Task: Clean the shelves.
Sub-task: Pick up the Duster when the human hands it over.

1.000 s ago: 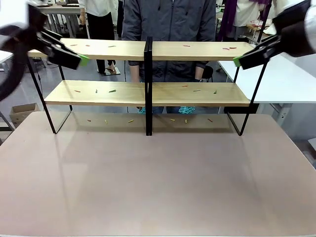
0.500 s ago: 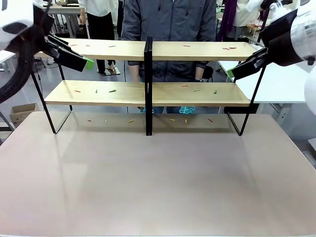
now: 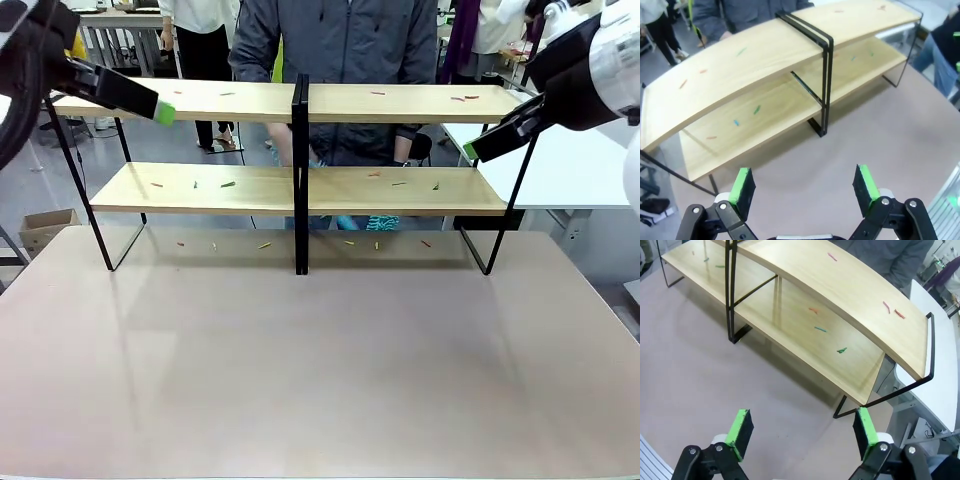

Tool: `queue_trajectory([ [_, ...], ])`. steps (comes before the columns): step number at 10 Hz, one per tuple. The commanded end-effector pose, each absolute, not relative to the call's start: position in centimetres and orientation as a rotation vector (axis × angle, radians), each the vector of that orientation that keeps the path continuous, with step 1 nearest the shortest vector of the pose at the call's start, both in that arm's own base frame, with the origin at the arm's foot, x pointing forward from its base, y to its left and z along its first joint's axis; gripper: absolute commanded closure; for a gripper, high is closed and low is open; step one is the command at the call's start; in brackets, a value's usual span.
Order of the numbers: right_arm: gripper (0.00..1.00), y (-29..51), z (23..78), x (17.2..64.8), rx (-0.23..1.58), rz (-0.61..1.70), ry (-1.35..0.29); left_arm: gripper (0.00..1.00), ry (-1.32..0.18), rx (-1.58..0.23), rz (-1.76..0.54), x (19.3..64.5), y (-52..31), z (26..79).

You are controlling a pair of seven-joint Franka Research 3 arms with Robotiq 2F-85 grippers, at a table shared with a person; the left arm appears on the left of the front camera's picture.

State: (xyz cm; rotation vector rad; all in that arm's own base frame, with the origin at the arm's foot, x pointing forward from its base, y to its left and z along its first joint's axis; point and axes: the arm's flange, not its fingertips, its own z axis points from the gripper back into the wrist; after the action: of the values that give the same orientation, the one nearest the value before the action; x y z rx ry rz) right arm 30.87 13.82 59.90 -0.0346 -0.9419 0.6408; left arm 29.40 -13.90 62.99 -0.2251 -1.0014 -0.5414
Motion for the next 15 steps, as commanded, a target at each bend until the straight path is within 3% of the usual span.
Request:
queue_trajectory([
  [1, 0.0, 13.5, 60.1, 31.0, -0.056, 0.624, -0.946, 0.0, -1.034, -0.231, -0.467, 28.5, -14.3, 62.9],
  [4, 0.0, 13.0, 59.2, 31.3, -0.048, 0.619, -0.936, 0.0, -1.131, -0.204, -0.452, 27.1, -14.1, 63.1],
  [9, 0.0, 13.2, 58.8, 31.3, -0.045, 0.62, -0.931, 0.0, -1.059, -0.188, -0.485, 27.6, -14.5, 62.8],
  [15, 0.0, 13.4, 60.5, 27.8, 0.075, 0.437, -0.921, 0.0, -1.103, -0.201, -0.486, 28.2, -14.8, 64.7],
])
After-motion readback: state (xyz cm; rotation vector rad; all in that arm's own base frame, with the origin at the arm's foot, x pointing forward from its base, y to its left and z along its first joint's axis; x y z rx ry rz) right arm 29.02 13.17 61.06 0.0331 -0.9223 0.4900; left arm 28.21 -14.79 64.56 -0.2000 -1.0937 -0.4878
